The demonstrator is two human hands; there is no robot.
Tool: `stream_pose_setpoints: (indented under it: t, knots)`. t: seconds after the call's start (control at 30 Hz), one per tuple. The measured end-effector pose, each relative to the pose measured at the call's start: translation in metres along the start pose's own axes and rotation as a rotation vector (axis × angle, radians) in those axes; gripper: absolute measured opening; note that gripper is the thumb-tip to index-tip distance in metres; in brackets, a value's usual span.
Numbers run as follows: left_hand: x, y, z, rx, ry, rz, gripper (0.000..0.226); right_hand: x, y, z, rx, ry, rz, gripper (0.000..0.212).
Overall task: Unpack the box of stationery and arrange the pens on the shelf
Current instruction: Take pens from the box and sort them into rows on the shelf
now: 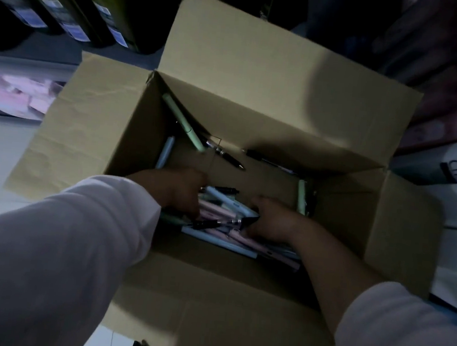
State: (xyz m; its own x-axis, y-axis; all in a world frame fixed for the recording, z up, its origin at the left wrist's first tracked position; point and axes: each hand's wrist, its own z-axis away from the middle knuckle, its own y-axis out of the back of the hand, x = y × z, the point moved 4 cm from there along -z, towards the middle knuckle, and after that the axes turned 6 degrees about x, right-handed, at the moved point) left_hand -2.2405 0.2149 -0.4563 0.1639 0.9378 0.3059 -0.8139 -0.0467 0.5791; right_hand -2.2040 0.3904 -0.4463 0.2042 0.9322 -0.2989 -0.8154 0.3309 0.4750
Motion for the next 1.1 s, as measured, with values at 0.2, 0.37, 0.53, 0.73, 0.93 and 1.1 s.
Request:
stream_pose_setpoints:
  t: [0.2,0.37,0.53,0.73,0.93,1.1]
  knots:
    - [0.002,0.004,0.003,0.025,-0.027,0.038,0.042,-0.001,0.004,0.002,0.018,0.023,-0.103,0.031]
    - [0.004,0.026,0.014,0.182,-0.123,0.229,0.03,0.0,0.022,0.013,0.115,0.042,-0.301,0.022]
    - [0.01,0.052,0.038,0.201,0.007,0.521,0.011,-0.002,0.04,0.037,0.16,0.075,-0.373,0.025]
    - [0.018,0.067,0.078,0.198,0.143,1.081,0.005,-0.009,0.056,0.076,0.183,0.107,-0.405,0.036]
    - [0.034,0.09,0.124,0.211,0.176,1.302,0.007,-0.015,0.077,0.12,0.247,0.127,-0.51,0.022]
    - [0.078,0.117,0.174,0.271,0.132,1.493,0.012,-0.034,0.091,0.165,0.255,0.186,-0.614,0.01]
